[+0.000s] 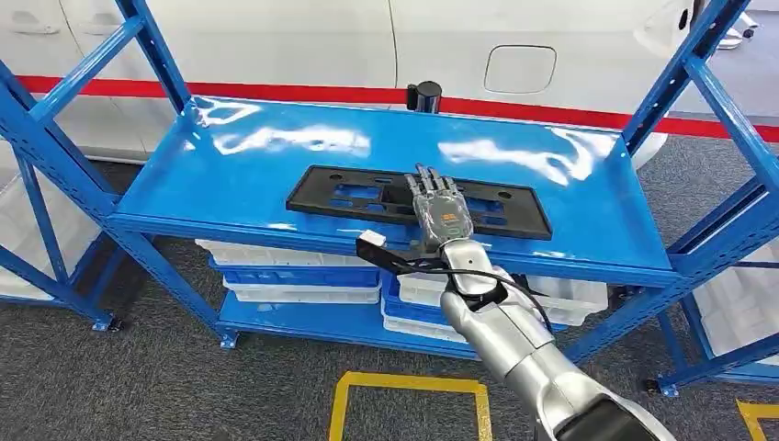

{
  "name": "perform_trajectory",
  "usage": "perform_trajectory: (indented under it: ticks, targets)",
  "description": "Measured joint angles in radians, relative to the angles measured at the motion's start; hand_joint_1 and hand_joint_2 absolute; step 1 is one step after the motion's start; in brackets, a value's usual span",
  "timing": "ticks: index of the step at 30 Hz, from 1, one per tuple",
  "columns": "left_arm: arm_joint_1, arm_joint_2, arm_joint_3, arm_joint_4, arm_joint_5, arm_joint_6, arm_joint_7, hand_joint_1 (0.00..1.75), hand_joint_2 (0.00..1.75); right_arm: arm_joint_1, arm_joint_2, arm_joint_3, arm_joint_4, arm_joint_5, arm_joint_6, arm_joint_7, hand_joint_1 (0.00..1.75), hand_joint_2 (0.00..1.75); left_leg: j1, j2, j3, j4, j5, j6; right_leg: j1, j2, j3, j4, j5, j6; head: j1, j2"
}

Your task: Take the parts from the cabinet and place them on the table.

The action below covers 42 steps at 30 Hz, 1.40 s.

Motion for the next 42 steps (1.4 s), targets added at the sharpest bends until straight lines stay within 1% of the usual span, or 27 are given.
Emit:
perform_trajectory:
  ticks: [1, 3, 4, 6, 7, 8, 9, 10, 11, 12, 13, 14, 32, 36, 42]
  targets:
    - [0.000, 0.000, -0.002, 0.000, 0.000, 0.000, 0.000, 0.00, 0.00, 0.000, 0.000, -0.004, 0.002, 0.001, -0.001, 0.000, 1.47, 1.75, 0.000, 0.000, 0.000, 0.000, 0.000, 0.000, 0.000, 0.000, 0.000, 0.000, 0.000, 0.000, 0.000, 0.000]
    - [0.000, 0.000, -0.003, 0.000, 0.000, 0.001, 0.002, 0.00, 0.00, 0.000, -0.003, -0.012, 0.008, 0.002, -0.002, 0.000, 1.47, 1.75, 0.000, -0.001, -0.001, 0.000, 0.001, 0.001, 0.000, 0.000, 0.001, 0.000, 0.001, 0.001, 0.000, 0.000]
    - [0.000, 0.000, -0.005, 0.000, 0.000, 0.003, 0.002, 0.00, 0.00, 0.000, -0.003, -0.016, 0.010, 0.003, -0.003, 0.000, 1.47, 1.75, -0.001, 0.000, -0.002, 0.000, 0.002, 0.001, 0.000, 0.000, 0.007, 0.000, 0.002, 0.003, 0.000, 0.000]
    - [0.000, 0.000, -0.005, -0.001, 0.000, 0.008, 0.003, 0.00, 0.00, 0.000, -0.003, -0.021, 0.010, 0.004, -0.003, 0.000, 1.45, 1.75, -0.001, 0.000, -0.003, 0.001, 0.003, 0.002, 0.000, 0.001, 0.006, 0.000, 0.003, 0.004, 0.000, 0.000]
    - [0.000, -0.001, -0.006, -0.003, 0.000, 0.009, 0.003, 0.00, 0.00, 0.000, -0.004, -0.023, 0.012, 0.005, -0.003, 0.000, 1.29, 1.75, -0.001, 0.000, -0.003, 0.001, 0.003, 0.002, 0.000, 0.000, 0.005, 0.000, 0.003, 0.004, 0.000, 0.000]
    - [0.000, -0.001, -0.006, -0.005, 0.001, 0.009, 0.003, 0.00, 0.00, 0.000, -0.004, -0.024, 0.013, 0.005, -0.003, 0.000, 1.01, 1.75, -0.001, 0.000, -0.003, 0.001, 0.003, 0.002, 0.000, 0.000, 0.005, 0.000, 0.003, 0.004, 0.000, 0.000]
    - [-0.001, -0.001, -0.006, -0.005, 0.002, 0.010, 0.003, 0.00, 0.00, 0.000, -0.005, -0.025, 0.015, 0.005, -0.003, 0.000, 0.49, 1.75, -0.001, 0.000, -0.004, 0.001, 0.002, 0.002, 0.000, 0.000, 0.005, 0.000, 0.003, 0.004, 0.000, 0.000]
    - [0.000, -0.001, -0.006, -0.006, 0.002, 0.012, 0.003, 0.00, 0.00, 0.000, -0.005, -0.026, 0.015, 0.005, -0.005, 0.000, 0.37, 1.75, -0.001, 0.000, -0.004, 0.001, 0.002, 0.002, 0.000, 0.000, 0.004, 0.000, 0.003, 0.004, 0.000, 0.000]
    - [0.000, -0.001, -0.006, -0.006, 0.003, 0.013, 0.005, 0.00, 0.00, 0.000, -0.005, -0.028, 0.015, 0.005, -0.006, 0.000, 0.66, 1.75, -0.001, 0.000, -0.005, 0.000, 0.002, 0.002, 0.000, 0.000, 0.004, 0.000, 0.002, 0.003, 0.000, 0.000]
    - [0.000, -0.001, -0.006, -0.006, 0.003, 0.014, 0.005, 0.00, 0.00, 0.000, -0.005, -0.029, 0.015, 0.005, -0.006, 0.000, 0.65, 1.75, 0.000, 0.000, -0.006, 0.000, 0.002, 0.002, 0.000, 0.000, 0.003, 0.000, 0.002, 0.003, 0.000, 0.000]
    - [0.000, -0.002, -0.006, -0.007, 0.003, 0.015, 0.005, 0.00, 0.00, 0.000, -0.006, -0.031, 0.015, 0.005, -0.006, 0.000, 0.14, 1.75, 0.000, 0.000, -0.006, 0.000, 0.002, 0.002, 0.000, 0.000, 0.003, 0.000, 0.002, 0.003, 0.000, 0.000]
    - [0.000, -0.002, -0.006, -0.007, 0.003, 0.015, 0.005, 0.00, 0.00, 0.000, -0.006, -0.031, 0.015, 0.005, -0.006, 0.000, 0.00, 1.75, 0.000, 0.000, -0.006, 0.000, 0.002, 0.002, 0.000, 0.000, 0.003, 0.000, 0.002, 0.003, 0.000, 0.000]
    - [0.000, -0.003, -0.006, -0.008, 0.002, 0.013, 0.004, 0.00, 0.00, 0.000, -0.011, -0.039, -0.005, 0.016, 0.009, 0.002, 0.00, 1.75, 0.000, 0.000, -0.006, 0.000, 0.002, 0.002, 0.000, 0.000, 0.003, 0.000, 0.002, 0.003, 0.000, 0.000]
    - [0.001, -0.003, -0.005, -0.008, 0.010, 0.028, -0.001, 0.00, 0.00, 0.001, -0.010, -0.039, -0.010, 0.024, 0.013, 0.006, 0.00, 1.75, 0.000, 0.000, -0.006, 0.000, 0.002, 0.002, 0.000, 0.000, 0.003, 0.000, 0.002, 0.003, 0.000, 0.000]
    - [0.001, -0.003, -0.005, -0.008, 0.011, 0.029, -0.002, 0.00, 0.00, -0.001, -0.007, -0.037, -0.010, 0.025, 0.013, 0.006, 0.00, 1.75, 0.000, 0.000, -0.007, 0.000, 0.002, 0.002, 0.000, 0.000, 0.003, 0.000, 0.002, 0.003, 0.000, 0.000]
